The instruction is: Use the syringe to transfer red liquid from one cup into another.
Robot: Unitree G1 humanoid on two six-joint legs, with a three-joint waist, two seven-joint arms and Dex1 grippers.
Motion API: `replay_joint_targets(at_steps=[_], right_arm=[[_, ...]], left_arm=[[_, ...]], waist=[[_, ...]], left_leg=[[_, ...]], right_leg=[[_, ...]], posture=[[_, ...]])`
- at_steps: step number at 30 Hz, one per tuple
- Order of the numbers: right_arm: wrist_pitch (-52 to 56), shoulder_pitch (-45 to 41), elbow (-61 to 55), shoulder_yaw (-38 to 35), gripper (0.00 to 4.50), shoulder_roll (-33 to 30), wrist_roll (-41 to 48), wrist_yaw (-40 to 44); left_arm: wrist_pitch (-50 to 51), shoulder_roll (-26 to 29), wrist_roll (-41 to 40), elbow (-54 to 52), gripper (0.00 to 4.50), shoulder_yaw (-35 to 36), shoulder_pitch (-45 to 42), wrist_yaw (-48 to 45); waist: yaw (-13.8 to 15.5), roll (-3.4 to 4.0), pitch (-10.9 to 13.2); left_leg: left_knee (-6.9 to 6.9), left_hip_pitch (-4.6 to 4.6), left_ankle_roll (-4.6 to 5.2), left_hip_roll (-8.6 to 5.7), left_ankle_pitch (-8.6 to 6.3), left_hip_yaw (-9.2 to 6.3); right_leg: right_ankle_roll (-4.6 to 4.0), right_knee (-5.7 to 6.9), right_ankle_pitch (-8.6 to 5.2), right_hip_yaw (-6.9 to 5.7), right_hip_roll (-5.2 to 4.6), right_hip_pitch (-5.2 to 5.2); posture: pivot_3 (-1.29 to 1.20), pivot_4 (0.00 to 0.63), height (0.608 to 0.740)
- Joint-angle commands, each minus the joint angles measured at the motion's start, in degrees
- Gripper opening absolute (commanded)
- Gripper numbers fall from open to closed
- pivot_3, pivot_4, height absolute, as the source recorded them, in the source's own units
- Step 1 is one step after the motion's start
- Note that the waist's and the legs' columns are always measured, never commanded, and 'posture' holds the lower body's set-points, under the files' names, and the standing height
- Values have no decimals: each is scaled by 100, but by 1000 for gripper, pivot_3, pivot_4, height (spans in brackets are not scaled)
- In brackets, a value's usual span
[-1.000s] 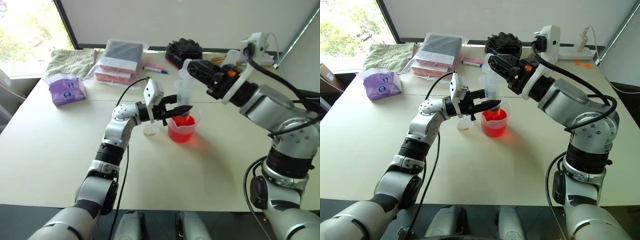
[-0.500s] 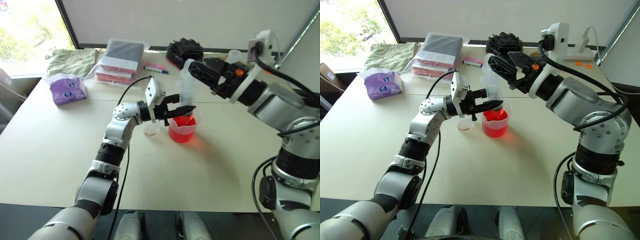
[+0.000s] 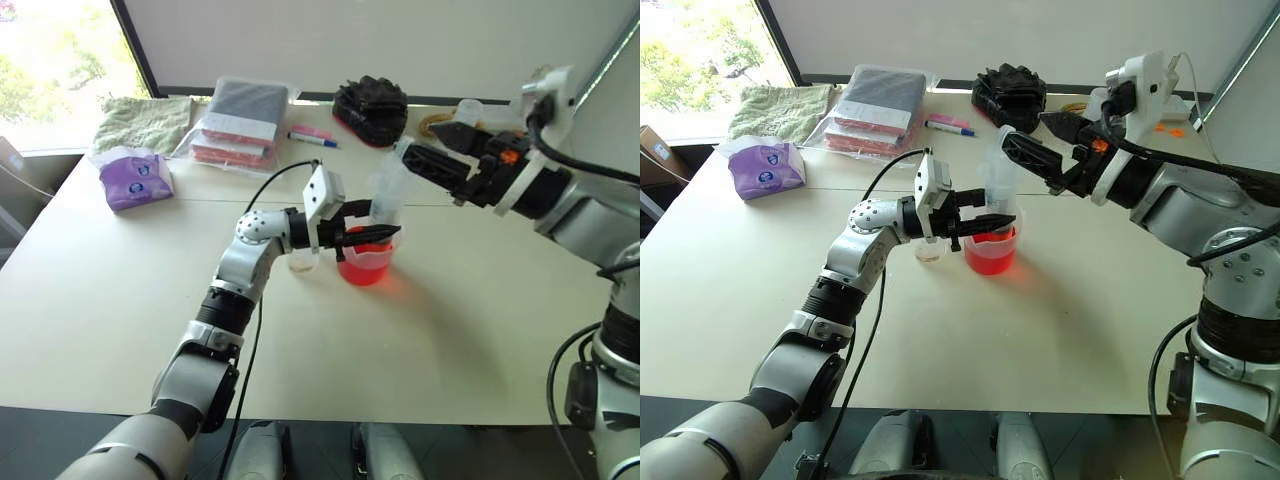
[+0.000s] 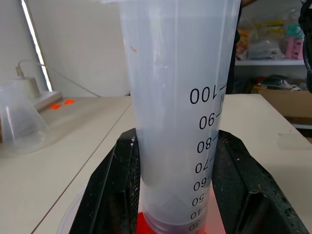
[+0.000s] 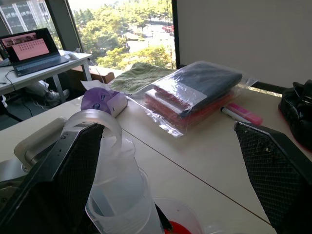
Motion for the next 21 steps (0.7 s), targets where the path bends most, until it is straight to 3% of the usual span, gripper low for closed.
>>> replay_joint_targets(at_steps=[1,12,21], right_arm=[[-141,46,-59,-5,4442,-284,-239,349],[-245,292,91,-358,4442,-729,-455,1064],[-184,369,217,-853,4442,-688,-52,1006]], left_arm=[[-67,-10,-72,-212,1507,31,-66,6],[-82,52,-70,-130,1507,72,-106,35],[-53,186,-102,44,1507,220,-318,53]], waist=[[2,0,0],[14,0,0],[10,0,0]], left_leg=[[0,0,0,0,0,0],[0,0,0,0,0,0],[1,-1,0,0,0,0]], right_leg=[[0,0,0,0,0,0],[0,-1,0,0,1,0],[0,-1,0,1,1,0]], posture=[[0,150,740],[0,150,740],[0,150,740]])
